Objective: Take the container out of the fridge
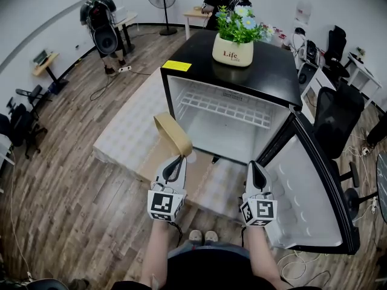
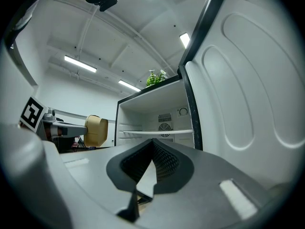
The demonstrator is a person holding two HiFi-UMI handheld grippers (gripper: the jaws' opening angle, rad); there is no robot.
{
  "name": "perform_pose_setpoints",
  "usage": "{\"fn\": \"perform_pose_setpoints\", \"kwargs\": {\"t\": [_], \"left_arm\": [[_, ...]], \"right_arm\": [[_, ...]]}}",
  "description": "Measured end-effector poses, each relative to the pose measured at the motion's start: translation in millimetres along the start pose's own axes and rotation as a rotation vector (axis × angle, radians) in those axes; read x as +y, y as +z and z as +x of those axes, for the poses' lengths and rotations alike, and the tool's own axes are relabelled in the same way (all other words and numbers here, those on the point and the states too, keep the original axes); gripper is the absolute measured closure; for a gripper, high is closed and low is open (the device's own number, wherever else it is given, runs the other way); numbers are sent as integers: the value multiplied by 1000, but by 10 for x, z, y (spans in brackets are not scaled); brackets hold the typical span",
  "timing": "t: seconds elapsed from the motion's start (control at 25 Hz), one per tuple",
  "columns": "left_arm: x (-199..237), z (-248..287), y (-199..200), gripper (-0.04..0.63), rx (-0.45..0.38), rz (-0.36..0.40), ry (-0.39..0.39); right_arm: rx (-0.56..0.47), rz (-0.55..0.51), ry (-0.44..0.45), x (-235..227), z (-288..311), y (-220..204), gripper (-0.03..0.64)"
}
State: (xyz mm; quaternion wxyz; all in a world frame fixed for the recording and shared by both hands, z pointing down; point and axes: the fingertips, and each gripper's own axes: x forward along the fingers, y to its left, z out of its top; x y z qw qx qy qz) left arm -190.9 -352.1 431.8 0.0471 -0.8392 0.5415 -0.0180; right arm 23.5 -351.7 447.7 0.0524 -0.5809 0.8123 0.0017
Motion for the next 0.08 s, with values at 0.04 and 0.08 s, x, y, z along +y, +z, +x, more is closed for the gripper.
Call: {"fn": "perform_pose_setpoints", "kwargs": {"t": [0.04,0.08], "left_arm": [[3,0,-1,578,-1,1,0],[6,-1,-2,578,-1,1,0]], "right_arm": [[0,-1,2,7,5,-3,615],[1,-2,4,14,10,-5,615]]}}
